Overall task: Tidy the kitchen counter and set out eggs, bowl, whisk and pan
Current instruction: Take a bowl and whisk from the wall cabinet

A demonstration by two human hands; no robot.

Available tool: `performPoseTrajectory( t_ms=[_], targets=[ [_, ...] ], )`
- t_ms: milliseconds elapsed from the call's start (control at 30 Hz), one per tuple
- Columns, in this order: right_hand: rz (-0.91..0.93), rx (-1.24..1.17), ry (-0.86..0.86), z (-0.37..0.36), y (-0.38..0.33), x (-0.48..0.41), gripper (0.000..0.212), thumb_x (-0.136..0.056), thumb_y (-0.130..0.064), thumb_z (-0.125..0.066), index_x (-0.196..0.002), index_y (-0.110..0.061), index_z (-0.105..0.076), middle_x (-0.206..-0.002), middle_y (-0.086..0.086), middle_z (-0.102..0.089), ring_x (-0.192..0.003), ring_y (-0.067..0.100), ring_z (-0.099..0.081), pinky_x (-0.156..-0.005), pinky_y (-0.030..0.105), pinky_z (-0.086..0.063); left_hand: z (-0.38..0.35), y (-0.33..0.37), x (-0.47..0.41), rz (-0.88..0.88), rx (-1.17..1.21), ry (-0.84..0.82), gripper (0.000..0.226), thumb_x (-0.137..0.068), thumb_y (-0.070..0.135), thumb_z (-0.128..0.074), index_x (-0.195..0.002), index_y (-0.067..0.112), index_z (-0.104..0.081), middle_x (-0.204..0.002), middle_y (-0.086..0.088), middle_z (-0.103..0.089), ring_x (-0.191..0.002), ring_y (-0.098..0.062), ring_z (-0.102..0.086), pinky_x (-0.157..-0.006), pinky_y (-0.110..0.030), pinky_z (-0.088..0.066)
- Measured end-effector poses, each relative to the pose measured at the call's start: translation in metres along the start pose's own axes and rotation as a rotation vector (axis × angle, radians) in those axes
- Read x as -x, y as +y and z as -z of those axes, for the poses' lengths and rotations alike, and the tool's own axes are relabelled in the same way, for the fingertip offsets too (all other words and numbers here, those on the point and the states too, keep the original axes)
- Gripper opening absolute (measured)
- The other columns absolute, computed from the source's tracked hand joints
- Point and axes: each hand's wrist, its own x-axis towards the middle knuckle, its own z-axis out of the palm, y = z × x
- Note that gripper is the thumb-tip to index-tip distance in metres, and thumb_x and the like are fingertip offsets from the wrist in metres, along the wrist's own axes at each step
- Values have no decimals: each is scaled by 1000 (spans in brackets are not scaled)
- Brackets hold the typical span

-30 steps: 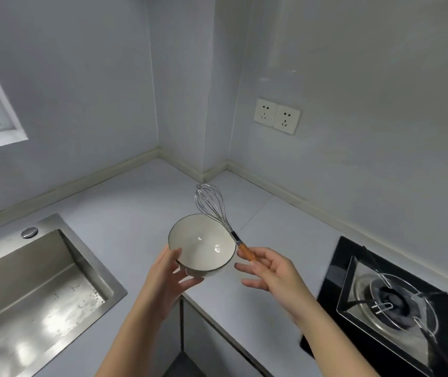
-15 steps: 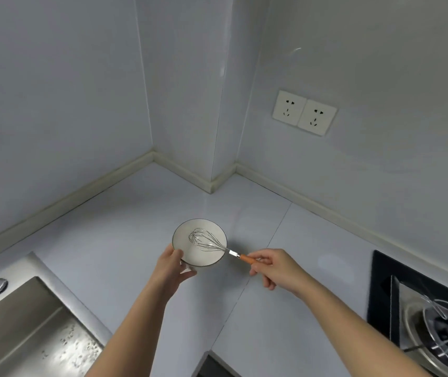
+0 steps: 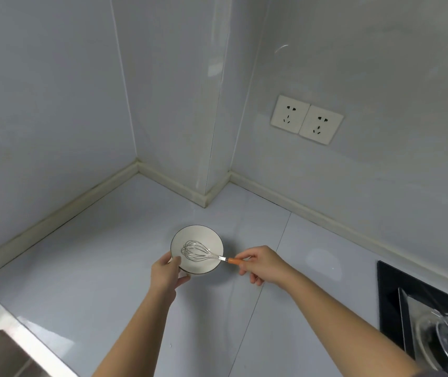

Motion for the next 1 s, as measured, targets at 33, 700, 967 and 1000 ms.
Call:
performPoseTrajectory(
  t_ms=[33,700,967,1000],
  targets=[
    [-7,-11,-4,0,-2,-3,25,-89,-11,-57,-113,-14,-65,-76,1,-68,-47,10,-54,-44,20,-43,0,0,-3,2,4,12,34,-91,3,-47,-121,7,-62,-103,-14,-61,-92,-29,-57,-66,-37,-56],
    [-160,-562,65,3,12,-7,23,-93,-20,-57,-110,-5,-59,-92,10,-64,-80,30,-73,-69,36,-60,2,-16,2,72,40,-62,53,-92,30,-62,-135,3,-44,-101,-14,-60,-88,-25,-62,-78,-42,-57],
    [-180,-662,203,13,45,42,32,-96,-33,-49,-114,-8,-57,-111,15,-64,-81,34,-72,-65,38,-59,-9,-28,52,89,-5,-100,43,-94,28,-59,-123,-1,-46,-107,-14,-55,-92,-29,-61,-74,-41,-56],
    [-186,-674,217,15,51,50,32,-97,-34,-50,-115,-8,-56,-111,14,-64,-81,34,-72,-64,38,-59,-12,-31,59,95,-16,-117,40,-94,28,-58,-120,-1,-47,-109,-15,-54,-95,-30,-61,-75,-41,-55]
  ],
)
